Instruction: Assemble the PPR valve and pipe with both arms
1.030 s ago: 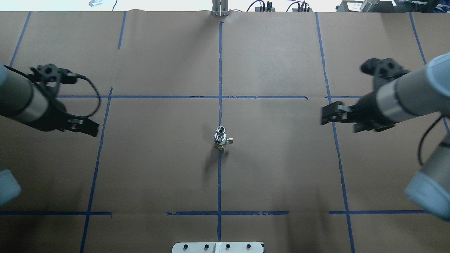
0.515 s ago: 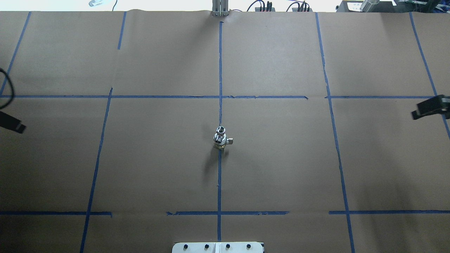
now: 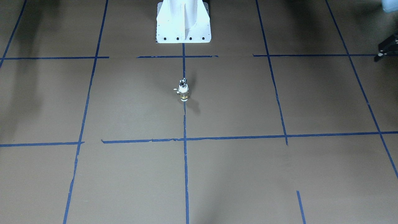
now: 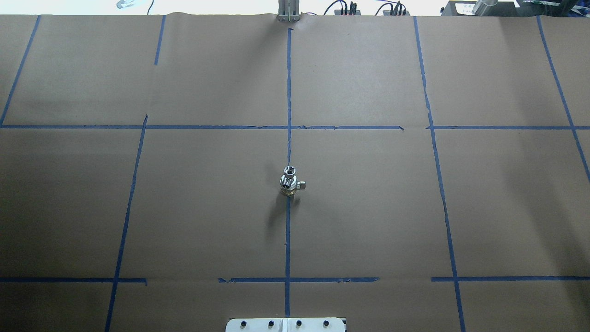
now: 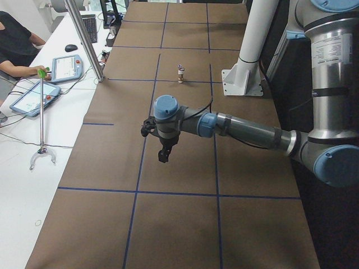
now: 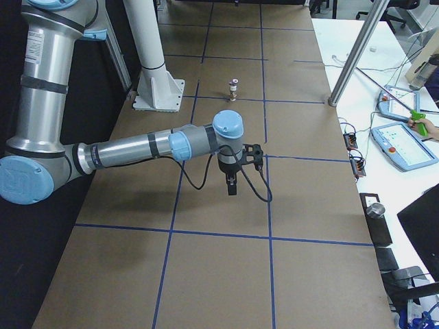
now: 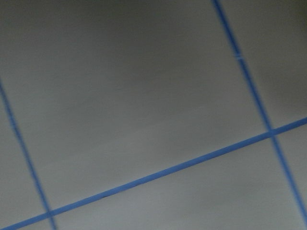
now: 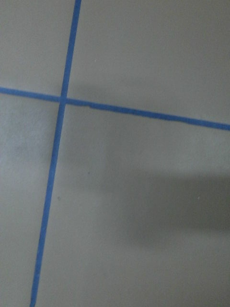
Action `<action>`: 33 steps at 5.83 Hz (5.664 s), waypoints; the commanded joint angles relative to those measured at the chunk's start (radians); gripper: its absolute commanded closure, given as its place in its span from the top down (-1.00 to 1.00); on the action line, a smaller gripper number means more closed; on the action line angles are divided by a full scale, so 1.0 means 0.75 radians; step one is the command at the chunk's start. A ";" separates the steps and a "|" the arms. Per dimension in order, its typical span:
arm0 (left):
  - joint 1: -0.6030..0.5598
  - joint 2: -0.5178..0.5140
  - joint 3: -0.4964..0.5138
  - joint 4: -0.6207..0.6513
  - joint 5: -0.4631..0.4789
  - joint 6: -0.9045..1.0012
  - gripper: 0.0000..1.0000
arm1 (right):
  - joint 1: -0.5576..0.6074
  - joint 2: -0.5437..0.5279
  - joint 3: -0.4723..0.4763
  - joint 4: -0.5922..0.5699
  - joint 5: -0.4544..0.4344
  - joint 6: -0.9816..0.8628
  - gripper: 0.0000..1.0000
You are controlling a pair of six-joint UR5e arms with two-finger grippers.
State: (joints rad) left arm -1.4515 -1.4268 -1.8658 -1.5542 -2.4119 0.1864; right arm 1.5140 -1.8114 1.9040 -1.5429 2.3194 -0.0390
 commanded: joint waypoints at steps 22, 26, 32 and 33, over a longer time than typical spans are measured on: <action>-0.143 0.164 -0.034 -0.012 0.103 -0.175 1.00 | 0.084 0.006 -0.048 -0.125 0.016 -0.249 1.00; -0.135 0.117 -0.034 0.019 0.103 -0.183 1.00 | 0.084 0.012 -0.050 -0.125 0.016 -0.249 1.00; -0.120 -0.014 0.031 0.095 0.107 -0.183 1.00 | 0.084 -0.019 -0.025 -0.127 0.035 -0.253 1.00; -0.122 -0.012 0.015 0.099 0.109 -0.181 1.00 | 0.084 -0.019 -0.019 -0.125 0.041 -0.251 1.00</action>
State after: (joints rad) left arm -1.5420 -1.4376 -1.8456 -1.4825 -2.3315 0.0492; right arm 1.5770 -1.8239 1.8860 -1.6388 2.3465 -0.2278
